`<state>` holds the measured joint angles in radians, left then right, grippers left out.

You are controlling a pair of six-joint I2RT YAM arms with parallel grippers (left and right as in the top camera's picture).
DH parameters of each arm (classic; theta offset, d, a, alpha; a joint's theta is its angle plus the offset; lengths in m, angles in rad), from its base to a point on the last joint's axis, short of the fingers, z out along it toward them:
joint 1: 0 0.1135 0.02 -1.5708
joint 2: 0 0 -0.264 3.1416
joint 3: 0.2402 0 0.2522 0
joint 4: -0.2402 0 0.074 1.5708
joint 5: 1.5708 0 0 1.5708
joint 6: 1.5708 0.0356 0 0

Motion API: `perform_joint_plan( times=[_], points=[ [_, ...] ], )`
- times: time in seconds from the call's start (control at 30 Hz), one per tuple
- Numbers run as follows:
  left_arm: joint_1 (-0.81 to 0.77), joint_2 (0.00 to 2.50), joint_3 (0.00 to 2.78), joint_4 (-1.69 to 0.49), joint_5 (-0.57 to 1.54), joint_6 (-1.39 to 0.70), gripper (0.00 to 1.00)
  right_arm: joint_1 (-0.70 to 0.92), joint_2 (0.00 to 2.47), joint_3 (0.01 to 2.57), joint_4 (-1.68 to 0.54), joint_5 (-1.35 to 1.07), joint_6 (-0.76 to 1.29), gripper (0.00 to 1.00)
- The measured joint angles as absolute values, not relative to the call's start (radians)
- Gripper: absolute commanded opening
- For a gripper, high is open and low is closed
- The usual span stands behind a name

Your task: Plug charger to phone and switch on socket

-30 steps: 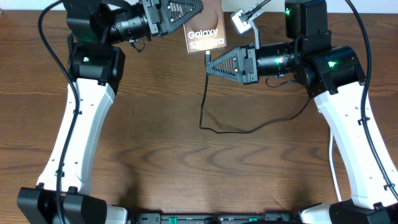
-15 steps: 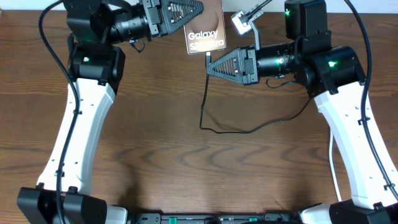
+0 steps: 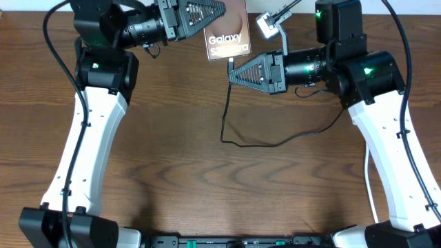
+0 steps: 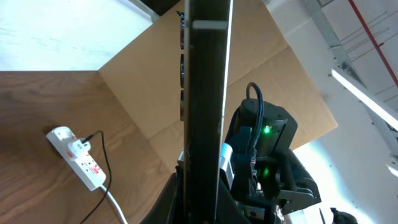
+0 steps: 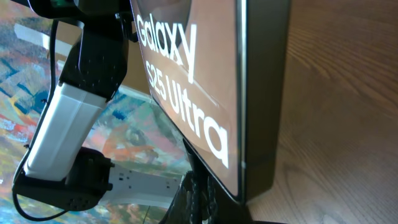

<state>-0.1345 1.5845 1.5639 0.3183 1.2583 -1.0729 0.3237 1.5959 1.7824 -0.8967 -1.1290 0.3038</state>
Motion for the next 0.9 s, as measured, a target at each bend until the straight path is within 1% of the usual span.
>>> perform_joint_plan(
  times=[0.9],
  points=[
    [-0.134,1.584,1.564,0.319,1.276,-1.073,0.07,0.332,1.596,1.782,-0.896,-1.130,0.304,0.01]
  ],
)
